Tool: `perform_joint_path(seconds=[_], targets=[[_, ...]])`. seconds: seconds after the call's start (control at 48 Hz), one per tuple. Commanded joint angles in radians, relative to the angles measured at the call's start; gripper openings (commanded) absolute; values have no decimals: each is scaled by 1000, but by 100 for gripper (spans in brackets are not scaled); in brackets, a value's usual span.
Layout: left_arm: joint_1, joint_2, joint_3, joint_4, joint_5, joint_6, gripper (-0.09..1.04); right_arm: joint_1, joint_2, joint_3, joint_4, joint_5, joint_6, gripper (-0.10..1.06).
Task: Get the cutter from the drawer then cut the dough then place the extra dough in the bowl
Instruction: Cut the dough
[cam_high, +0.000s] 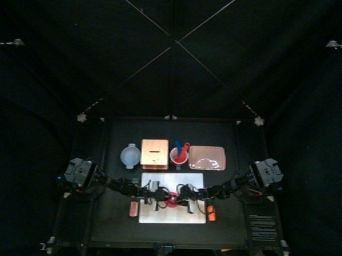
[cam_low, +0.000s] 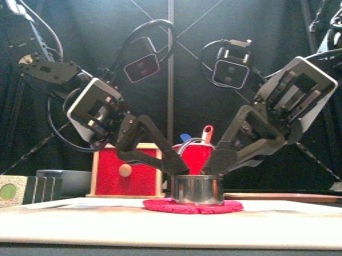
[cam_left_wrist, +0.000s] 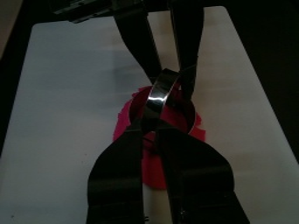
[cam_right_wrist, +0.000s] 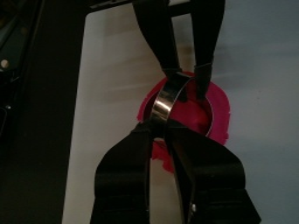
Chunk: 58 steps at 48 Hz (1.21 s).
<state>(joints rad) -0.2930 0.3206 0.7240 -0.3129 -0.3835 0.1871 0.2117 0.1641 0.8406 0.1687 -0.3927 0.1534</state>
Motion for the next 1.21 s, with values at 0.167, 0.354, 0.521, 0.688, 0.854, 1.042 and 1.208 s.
perform_joint_path(seconds=[0.167, 0.354, 0.521, 0.688, 0.854, 1.042, 1.208], targets=[[-38, 44, 11, 18, 78, -5, 45, -31, 14, -6, 6, 12, 5, 46], [-38, 44, 11, 20, 78, -5, 45, -31, 14, -6, 6, 12, 6, 46], [-38, 44, 11, 18, 77, -5, 44, -31, 14, -6, 6, 12, 5, 46], [-38, 44, 12, 18, 78, -5, 44, -31, 14, -6, 6, 14, 5, 46], [-38, 44, 14, 17, 80, -5, 44, -32, 14, -6, 6, 14, 5, 46], [-38, 44, 11, 17, 101, -5, 45, -40, 14, -5, 5, 15, 5, 46], [-38, 44, 11, 17, 101, -5, 44, -43, 12, -6, 3, 18, 3, 46]])
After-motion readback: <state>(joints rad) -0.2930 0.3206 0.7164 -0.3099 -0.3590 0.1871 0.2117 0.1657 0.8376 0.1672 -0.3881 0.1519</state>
